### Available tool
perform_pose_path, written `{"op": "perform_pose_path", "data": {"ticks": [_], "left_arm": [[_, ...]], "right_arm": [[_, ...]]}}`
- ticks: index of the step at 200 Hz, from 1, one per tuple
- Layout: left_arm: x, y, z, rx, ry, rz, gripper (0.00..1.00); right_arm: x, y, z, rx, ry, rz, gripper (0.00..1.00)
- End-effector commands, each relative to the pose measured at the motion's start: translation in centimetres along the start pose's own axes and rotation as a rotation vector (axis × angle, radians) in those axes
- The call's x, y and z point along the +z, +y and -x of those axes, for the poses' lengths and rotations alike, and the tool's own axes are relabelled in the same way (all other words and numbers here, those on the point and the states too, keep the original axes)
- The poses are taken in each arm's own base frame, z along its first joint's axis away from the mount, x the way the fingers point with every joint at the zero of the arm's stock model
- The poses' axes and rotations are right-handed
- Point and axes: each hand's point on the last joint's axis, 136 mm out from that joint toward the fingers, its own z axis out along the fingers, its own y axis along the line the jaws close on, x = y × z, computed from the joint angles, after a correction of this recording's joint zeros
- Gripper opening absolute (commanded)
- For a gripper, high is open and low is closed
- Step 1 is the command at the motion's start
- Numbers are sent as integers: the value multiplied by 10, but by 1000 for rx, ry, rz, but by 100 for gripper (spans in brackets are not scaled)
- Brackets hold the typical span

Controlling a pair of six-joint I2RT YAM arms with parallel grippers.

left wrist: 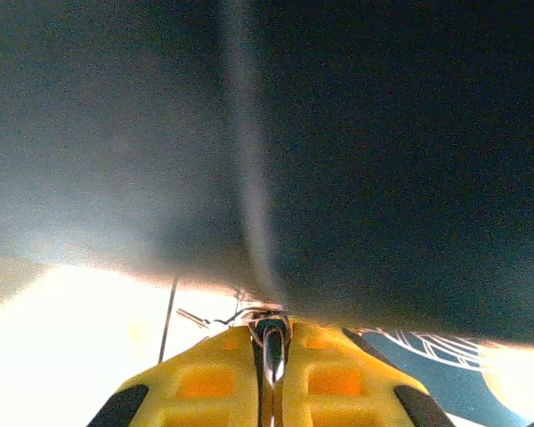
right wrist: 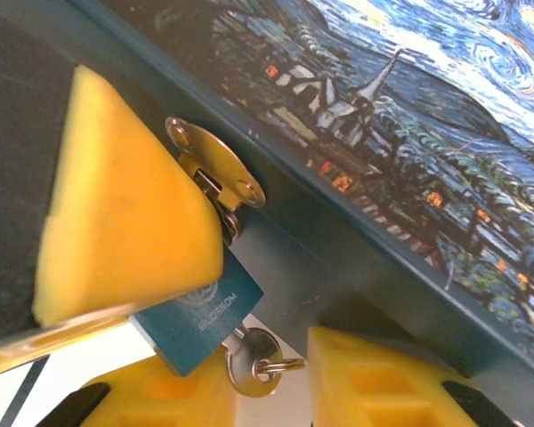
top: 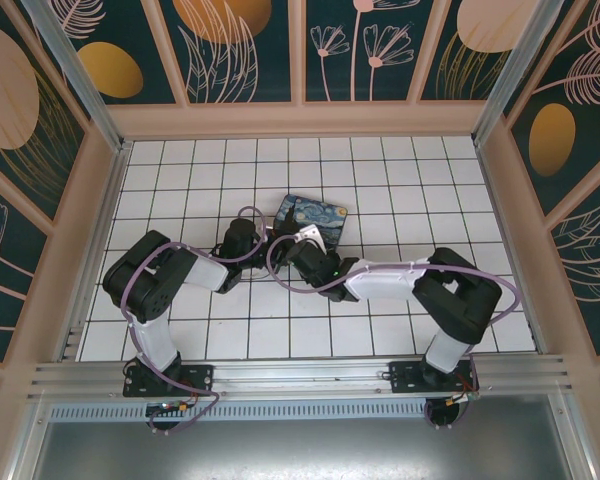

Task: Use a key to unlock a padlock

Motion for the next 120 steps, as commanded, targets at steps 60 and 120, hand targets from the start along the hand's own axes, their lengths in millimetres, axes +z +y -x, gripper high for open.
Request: {"op": "perform_pose_path", "data": {"ticks": [60,120], "left_arm": [[-2,3,-21,14,91,-4,0],[-5,11,-25,5,99,6,0]], "right_arm": [[10,-11,52,86,-109,-45,6],[-2,-2,73,227,-143,222,0]]}}
